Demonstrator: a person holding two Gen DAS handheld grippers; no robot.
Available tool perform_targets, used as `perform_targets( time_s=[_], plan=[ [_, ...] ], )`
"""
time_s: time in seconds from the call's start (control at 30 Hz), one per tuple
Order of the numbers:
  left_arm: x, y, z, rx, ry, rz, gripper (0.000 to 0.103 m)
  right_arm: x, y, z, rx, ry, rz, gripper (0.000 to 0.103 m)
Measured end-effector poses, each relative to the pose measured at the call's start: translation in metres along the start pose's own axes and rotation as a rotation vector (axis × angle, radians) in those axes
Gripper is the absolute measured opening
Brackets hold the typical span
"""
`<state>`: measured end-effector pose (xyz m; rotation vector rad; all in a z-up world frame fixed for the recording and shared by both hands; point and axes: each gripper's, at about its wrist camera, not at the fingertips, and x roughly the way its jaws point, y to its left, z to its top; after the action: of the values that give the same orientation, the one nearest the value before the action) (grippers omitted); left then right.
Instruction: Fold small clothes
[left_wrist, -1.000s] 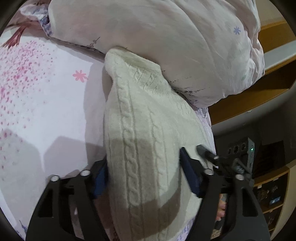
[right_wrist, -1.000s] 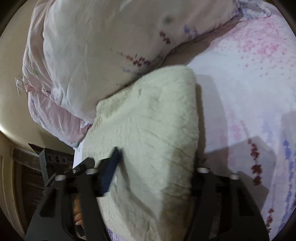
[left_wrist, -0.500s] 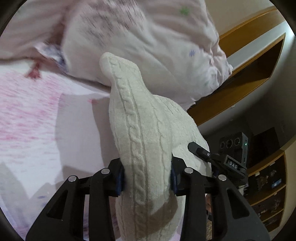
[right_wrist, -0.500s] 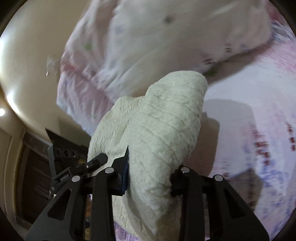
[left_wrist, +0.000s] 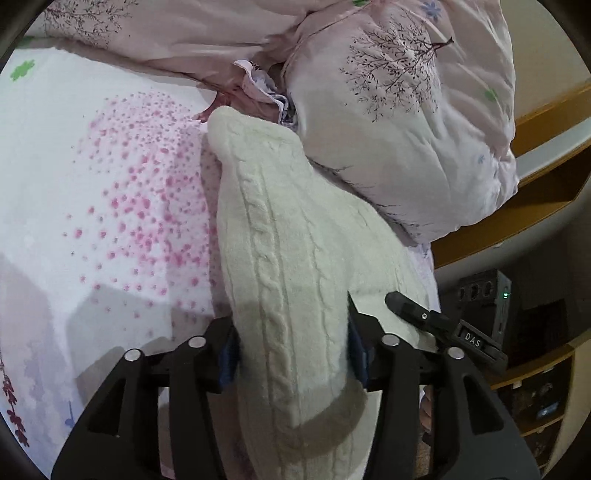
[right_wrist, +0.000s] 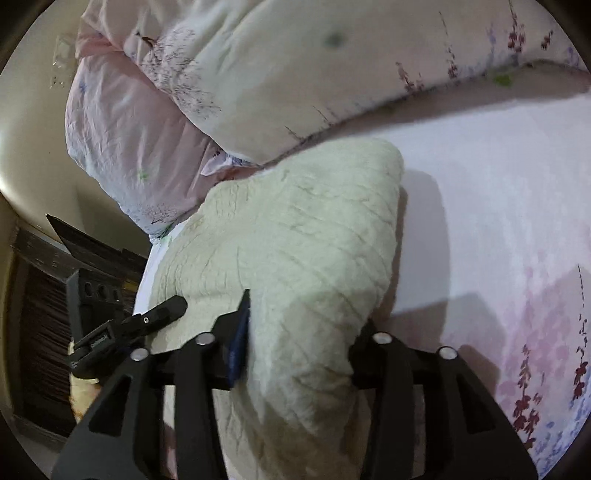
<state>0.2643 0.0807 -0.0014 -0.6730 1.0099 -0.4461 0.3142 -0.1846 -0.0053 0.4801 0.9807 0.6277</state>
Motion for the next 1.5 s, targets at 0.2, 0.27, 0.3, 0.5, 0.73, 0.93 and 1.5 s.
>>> perform_targets(
  time_s=[0.2,0.27,0.3,0.5,0.73,0.93,1.5],
  plan=[
    [-0.011,0.014,0.011,-0.055,-0.037,-0.015,0.058,-0.024,-0.022,0.018,0.079,-0.089,0.018,0.052],
    [-0.012,0.021,0.013,-0.071,-0.052,-0.016,0.055,-0.021,-0.025,0.021,0.07,-0.107,-0.012,0.02],
    [-0.011,0.022,0.013,-0.076,-0.058,-0.014,0.053,-0.02,-0.026,0.02,0.064,-0.117,-0.036,0.018],
    [-0.009,0.017,0.012,-0.068,-0.073,0.045,0.051,-0.015,-0.026,0.021,0.087,-0.133,-0.134,0.018],
    [-0.045,-0.002,-0.022,0.028,-0.08,0.081,0.067,-0.049,-0.017,-0.013,0.029,-0.112,-0.06,0.045],
    [-0.051,-0.017,-0.061,0.178,-0.073,0.181,0.069,-0.047,-0.011,-0.051,-0.089,-0.062,-0.188,0.019],
    [-0.072,-0.082,-0.116,0.562,-0.286,0.406,0.074,-0.076,0.059,-0.106,-0.444,-0.234,-0.357,0.034]
  ],
)
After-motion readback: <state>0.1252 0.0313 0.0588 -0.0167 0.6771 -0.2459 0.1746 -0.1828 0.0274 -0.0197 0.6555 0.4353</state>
